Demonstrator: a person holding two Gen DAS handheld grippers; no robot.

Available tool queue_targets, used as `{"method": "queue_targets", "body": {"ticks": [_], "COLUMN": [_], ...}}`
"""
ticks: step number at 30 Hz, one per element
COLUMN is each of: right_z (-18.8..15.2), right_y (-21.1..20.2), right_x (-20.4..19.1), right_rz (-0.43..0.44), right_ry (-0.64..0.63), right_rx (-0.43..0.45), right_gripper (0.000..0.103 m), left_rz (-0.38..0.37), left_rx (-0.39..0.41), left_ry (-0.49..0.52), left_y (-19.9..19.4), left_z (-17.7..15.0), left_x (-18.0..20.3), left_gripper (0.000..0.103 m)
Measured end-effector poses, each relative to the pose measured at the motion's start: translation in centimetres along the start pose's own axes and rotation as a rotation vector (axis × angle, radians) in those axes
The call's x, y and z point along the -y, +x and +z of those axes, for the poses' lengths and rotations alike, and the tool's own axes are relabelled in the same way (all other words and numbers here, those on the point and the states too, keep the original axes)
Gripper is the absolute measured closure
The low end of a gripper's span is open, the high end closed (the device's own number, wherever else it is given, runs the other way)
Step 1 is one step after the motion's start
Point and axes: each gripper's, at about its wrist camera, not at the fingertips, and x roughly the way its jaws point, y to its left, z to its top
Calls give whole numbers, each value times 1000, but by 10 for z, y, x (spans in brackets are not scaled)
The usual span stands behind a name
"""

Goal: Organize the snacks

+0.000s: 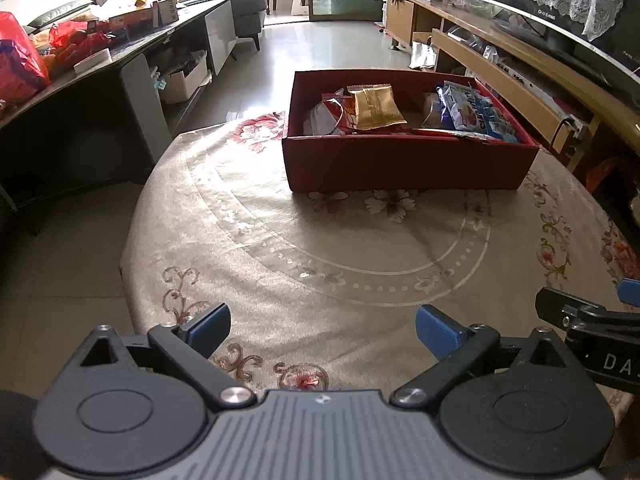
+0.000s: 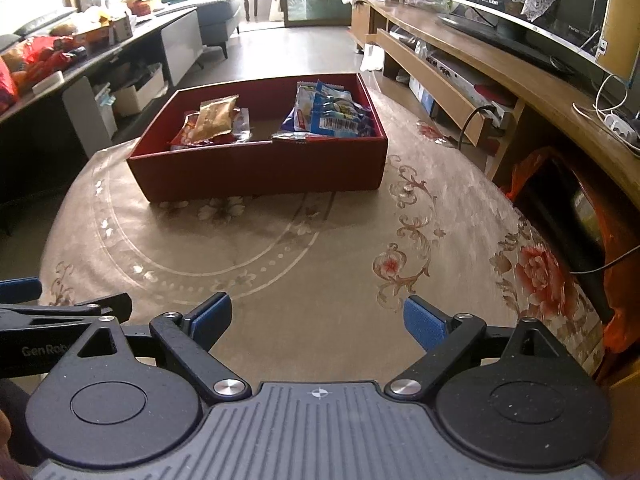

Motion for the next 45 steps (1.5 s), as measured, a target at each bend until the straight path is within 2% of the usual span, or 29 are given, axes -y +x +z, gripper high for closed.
{"method": "queue_targets", "body": {"ticks": [14, 36, 45], "right_z": [-6, -9, -8], "right_y": [-8, -13, -14], "right_x": [0, 2, 2], "right_rz": [7, 16, 22], "right_ry": [4, 9, 8], "right_rx": [7, 19, 23], "right_gripper": [7, 6, 6], "left_rz": [7, 36, -2], "left_rx": [48, 68, 40], "left_ry": [21, 50, 11], "left_y": [-14, -28, -23], "left_z": [-7, -9, -9], "left_x": [1, 5, -1], "left_gripper": [1, 1, 1]}}
